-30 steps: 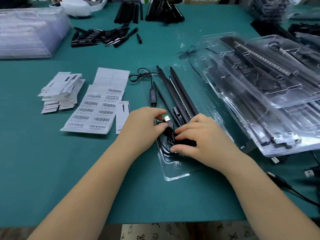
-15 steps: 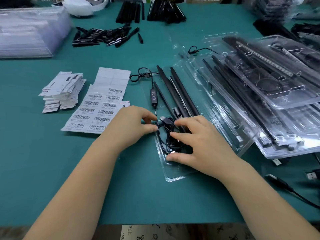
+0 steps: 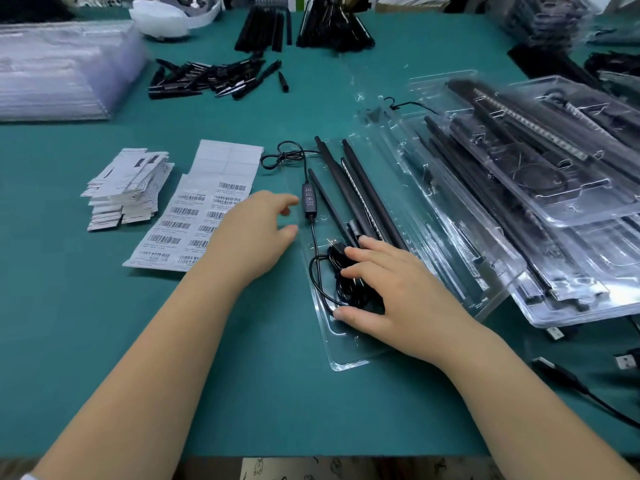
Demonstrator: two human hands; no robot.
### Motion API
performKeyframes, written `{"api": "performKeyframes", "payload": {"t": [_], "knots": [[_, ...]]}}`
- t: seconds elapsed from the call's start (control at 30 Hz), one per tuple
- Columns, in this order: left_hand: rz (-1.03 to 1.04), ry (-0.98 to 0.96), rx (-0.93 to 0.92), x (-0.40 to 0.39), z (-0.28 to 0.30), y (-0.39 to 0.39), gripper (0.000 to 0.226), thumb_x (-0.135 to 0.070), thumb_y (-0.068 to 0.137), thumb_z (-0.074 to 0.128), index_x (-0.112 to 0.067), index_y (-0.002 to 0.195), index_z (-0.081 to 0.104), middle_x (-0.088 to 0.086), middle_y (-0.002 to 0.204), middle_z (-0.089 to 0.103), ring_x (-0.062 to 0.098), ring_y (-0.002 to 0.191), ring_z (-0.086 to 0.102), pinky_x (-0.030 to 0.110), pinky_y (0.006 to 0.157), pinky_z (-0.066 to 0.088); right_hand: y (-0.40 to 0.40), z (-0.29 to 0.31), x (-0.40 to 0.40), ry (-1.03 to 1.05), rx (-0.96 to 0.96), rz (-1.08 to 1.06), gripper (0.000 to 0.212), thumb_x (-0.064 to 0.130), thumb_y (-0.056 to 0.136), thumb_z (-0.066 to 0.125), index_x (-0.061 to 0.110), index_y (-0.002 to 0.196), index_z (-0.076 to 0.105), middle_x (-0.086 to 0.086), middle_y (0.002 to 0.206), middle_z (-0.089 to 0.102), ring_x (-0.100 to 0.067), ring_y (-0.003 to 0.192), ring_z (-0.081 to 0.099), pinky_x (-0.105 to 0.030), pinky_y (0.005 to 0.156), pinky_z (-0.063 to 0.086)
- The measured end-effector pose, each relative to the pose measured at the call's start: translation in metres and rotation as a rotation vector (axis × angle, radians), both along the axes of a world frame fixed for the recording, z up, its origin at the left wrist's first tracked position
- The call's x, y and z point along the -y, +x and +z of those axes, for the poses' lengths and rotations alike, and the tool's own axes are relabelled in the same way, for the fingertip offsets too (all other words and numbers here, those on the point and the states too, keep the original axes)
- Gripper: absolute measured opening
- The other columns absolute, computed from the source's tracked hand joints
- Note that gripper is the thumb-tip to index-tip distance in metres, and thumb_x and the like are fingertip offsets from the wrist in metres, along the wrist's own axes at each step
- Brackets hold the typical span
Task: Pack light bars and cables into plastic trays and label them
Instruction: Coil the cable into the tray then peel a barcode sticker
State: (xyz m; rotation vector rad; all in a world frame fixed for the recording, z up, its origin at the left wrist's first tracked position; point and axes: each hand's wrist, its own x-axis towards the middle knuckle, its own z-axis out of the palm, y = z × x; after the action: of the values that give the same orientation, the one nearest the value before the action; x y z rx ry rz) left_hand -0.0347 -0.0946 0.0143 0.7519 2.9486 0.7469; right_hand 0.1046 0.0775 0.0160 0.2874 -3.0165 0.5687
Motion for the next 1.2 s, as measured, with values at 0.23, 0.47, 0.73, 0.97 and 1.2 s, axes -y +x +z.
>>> {"api": "performKeyframes", "payload": {"t": [0.23,0.47,0.73,0.97,1.2], "knots": [[-0.159,-0.300,-0.238,-0.020,-0.006,-0.019,0.043,-0.028,0.099,0.047,-0.031,0.141,0.042,-0.013,0.145,0.042,0.024,0.113,0.038,0.041,0.093,0.045,0.002,-0.003,0.007,0.075,-0.038,0.015,0.058,0.044,0.092,0.051,0.014,0.141,0.041,0.002,0.151,0.033,-0.012,0.142,0.020,-0.009,0.104,-0.014],[-0.118,-0.305,-0.253,-0.025,0.005,-0.031,0.041,-0.042,0.089,0.062,-0.029,0.127,0.060,0.000,0.120,0.060,0.026,0.109,0.046,0.039,0.091,0.043,0.001,-0.011,0.010,0.047,-0.032,0.028,0.060,0.037,0.096,0.046,0.011,0.146,0.028,0.001,0.156,0.016,-0.011,0.144,0.006,-0.008,0.100,-0.022],[-0.057,-0.043,-0.196,-0.014,-0.007,-0.021,0.031,-0.032,0.088,0.062,-0.029,0.119,0.065,-0.001,0.125,0.052,0.024,0.114,0.041,0.036,0.096,0.037,0.005,-0.004,0.008,-0.012,-0.086,-0.074,0.032,0.017,0.076,0.065,-0.001,0.102,0.069,-0.011,0.115,0.066,-0.028,0.111,0.059,-0.017,0.103,0.020],[-0.031,-0.046,-0.133,-0.011,-0.005,-0.021,0.033,-0.043,0.093,0.052,-0.030,0.123,0.058,-0.010,0.124,0.060,0.020,0.107,0.039,0.038,0.092,0.040,0.006,-0.001,0.008,-0.036,-0.024,-0.047,0.030,0.009,0.077,0.067,-0.007,0.103,0.068,-0.016,0.119,0.063,-0.024,0.118,0.053,-0.005,0.104,0.003],[0.003,0.049,-0.022,0.004,-0.008,-0.023,0.035,-0.037,0.092,0.055,-0.031,0.126,0.059,-0.002,0.117,0.057,0.020,0.106,0.044,0.031,0.091,0.036,0.006,0.000,0.009,-0.043,-0.007,-0.070,0.030,0.014,0.076,0.066,-0.004,0.100,0.070,-0.013,0.115,0.066,-0.031,0.110,0.059,-0.006,0.102,0.012]]}}
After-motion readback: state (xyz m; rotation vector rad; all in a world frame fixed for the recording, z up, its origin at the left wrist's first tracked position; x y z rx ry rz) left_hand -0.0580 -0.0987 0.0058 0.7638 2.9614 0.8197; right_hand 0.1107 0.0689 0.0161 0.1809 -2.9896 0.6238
